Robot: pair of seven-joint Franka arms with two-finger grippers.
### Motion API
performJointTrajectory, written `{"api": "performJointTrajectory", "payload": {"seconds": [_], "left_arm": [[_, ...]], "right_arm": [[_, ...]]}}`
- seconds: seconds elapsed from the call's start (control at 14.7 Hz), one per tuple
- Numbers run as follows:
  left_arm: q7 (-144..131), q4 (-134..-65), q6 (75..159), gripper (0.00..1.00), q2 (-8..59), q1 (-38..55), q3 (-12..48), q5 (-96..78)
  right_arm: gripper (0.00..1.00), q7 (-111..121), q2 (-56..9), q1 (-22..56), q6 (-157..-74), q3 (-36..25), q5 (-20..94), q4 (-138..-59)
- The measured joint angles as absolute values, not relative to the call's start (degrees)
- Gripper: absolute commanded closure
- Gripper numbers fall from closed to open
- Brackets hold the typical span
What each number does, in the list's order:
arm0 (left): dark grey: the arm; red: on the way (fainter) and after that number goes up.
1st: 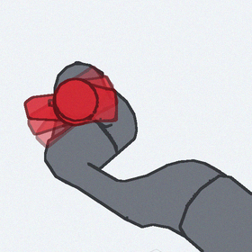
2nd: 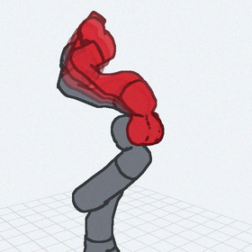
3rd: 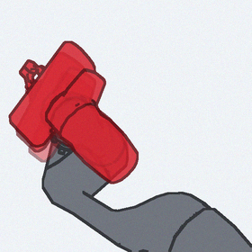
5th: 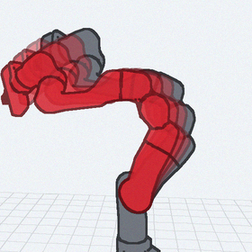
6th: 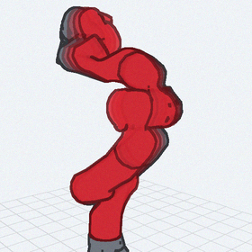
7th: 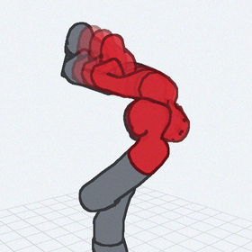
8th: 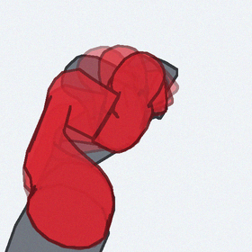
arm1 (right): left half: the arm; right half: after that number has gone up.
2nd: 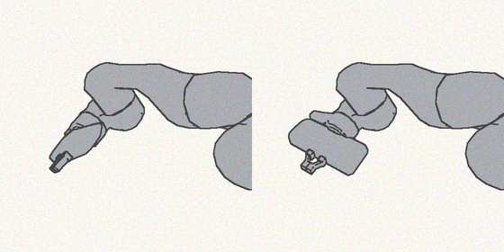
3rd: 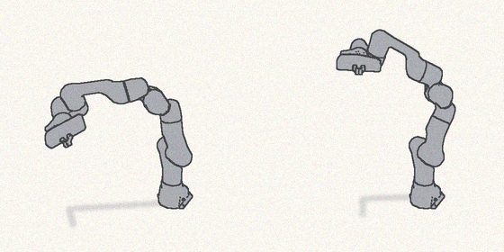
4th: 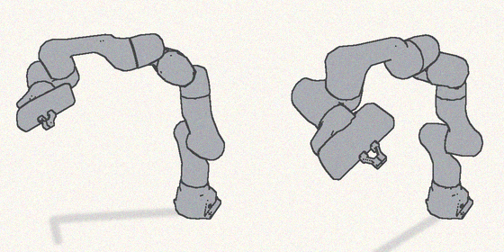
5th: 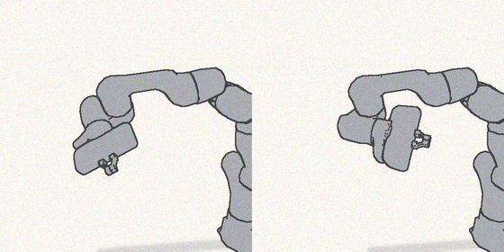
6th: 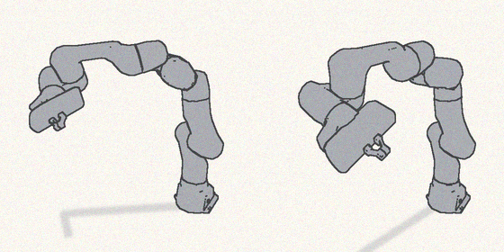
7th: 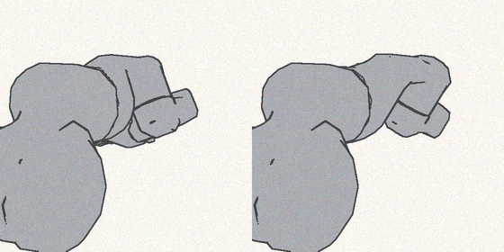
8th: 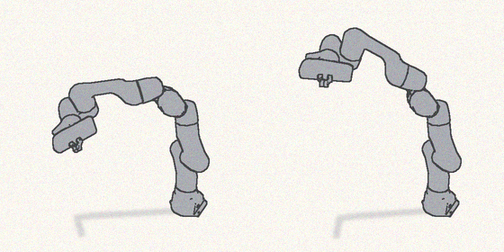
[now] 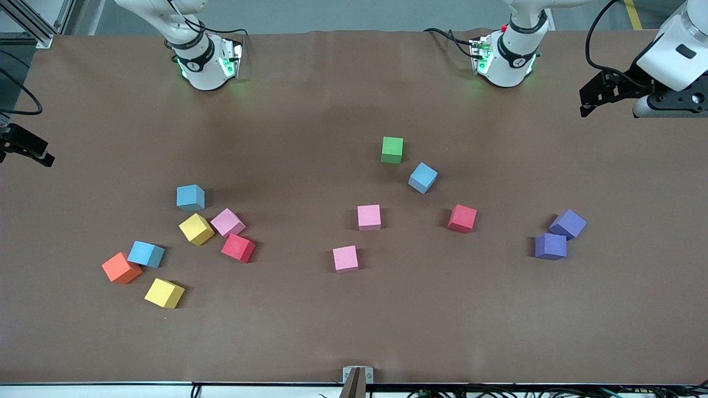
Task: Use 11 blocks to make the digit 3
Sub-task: 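Move the left gripper down over the green block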
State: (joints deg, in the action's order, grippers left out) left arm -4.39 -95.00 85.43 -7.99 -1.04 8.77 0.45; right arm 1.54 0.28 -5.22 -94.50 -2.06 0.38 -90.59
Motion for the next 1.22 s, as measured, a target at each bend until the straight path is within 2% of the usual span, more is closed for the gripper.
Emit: {"api": "performJointTrajectory", "payload": {"seconds": [0.61, 0.82, 1.22], "left_arm": [[-4.3, -94.9, 85.4, 0.0, -6.4, 0.0, 10.0, -0.7], [-8.7, -95.9, 87.9, 0.0, -3.1, 1.1, 16.0, -1.0], [-25.6, -100.7, 101.6, 0.0, 3.6, 1.8, 26.7, -1.0]], "right_arm": [[0.0, 1.5, 0.5, -4.2, -94.8, -1.9, 0.4, -90.5], [0.0, 1.5, 0.5, -3.9, -94.8, -1.8, 0.4, -90.6], [0.0, 1.5, 0.2, -2.5, -94.8, -1.7, 0.4, -90.8]]}}
